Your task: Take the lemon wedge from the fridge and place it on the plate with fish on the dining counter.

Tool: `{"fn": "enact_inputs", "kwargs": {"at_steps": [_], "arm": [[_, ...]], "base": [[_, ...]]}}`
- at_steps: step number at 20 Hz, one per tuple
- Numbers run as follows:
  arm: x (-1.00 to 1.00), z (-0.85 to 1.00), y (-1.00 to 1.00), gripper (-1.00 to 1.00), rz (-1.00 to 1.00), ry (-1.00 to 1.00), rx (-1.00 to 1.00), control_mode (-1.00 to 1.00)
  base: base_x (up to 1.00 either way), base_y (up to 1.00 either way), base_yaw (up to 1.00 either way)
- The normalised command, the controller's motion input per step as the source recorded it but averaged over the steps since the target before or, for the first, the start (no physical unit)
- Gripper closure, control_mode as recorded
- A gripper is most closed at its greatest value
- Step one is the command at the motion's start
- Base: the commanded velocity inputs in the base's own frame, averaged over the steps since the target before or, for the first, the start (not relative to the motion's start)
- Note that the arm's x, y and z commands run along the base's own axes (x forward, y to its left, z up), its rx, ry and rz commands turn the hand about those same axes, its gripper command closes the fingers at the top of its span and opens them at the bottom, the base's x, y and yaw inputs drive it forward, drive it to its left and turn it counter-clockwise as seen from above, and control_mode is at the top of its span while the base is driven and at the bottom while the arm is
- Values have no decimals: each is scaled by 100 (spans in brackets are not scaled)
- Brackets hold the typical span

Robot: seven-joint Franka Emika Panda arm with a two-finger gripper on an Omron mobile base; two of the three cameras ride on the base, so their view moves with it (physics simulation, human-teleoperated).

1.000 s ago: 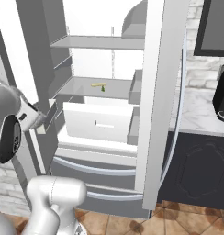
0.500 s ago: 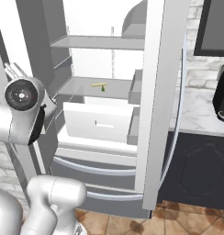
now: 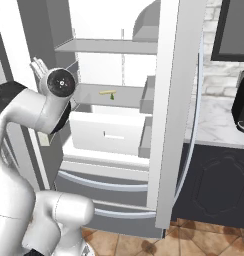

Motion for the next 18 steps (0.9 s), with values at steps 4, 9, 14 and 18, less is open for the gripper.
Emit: {"fn": "enact_inputs", "kwargs": {"at_steps": [4,9,14,18], "arm": [[54,-11,20,-100,4,8,0,-100],[74,-15,3,-100,4,11,4,-100],[66,-23,8,-100,7,10,4,-100],[50,-24,43,-100,12,6,4,-100]], "base": [[0,0,0],[0,0,0],[0,0,0],[0,0,0]]}}
